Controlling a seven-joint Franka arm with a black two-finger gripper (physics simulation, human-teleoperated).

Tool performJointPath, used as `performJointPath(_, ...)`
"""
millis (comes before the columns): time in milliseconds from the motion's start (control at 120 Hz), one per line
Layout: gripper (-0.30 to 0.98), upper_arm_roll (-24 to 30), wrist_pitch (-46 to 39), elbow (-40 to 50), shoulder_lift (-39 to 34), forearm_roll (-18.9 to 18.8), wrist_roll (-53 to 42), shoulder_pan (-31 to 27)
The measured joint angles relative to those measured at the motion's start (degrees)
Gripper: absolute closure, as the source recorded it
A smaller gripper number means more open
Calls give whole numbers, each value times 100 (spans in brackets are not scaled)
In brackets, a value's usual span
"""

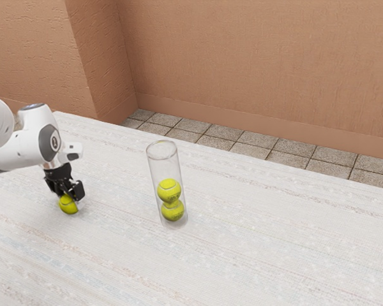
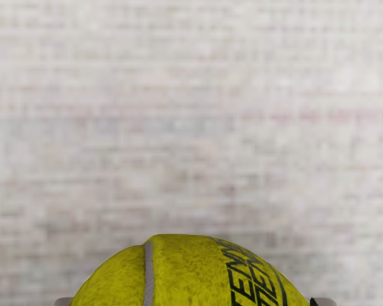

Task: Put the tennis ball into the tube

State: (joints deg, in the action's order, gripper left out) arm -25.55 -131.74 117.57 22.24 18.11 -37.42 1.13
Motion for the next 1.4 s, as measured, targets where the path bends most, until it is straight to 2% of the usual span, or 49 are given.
performJointPath(175, 34, -62, 19, -144, -115, -83, -12, 247)
performJointPath(817, 40, -36, 1031, -1170, -1253, -1491, 599, 557)
performJointPath(983, 41, -19, 1347, -1387, -1466, -1780, 810, 866)
performJointPath(1050, 45, -14, 1454, -1437, -1545, -1911, 906, 981)
performJointPath(1150, 43, -7, 1655, -1675, -1591, -2077, 1057, 1199)
performJointPath(1400, 41, -26, 1928, -1741, -1627, -2198, 1391, 1741)
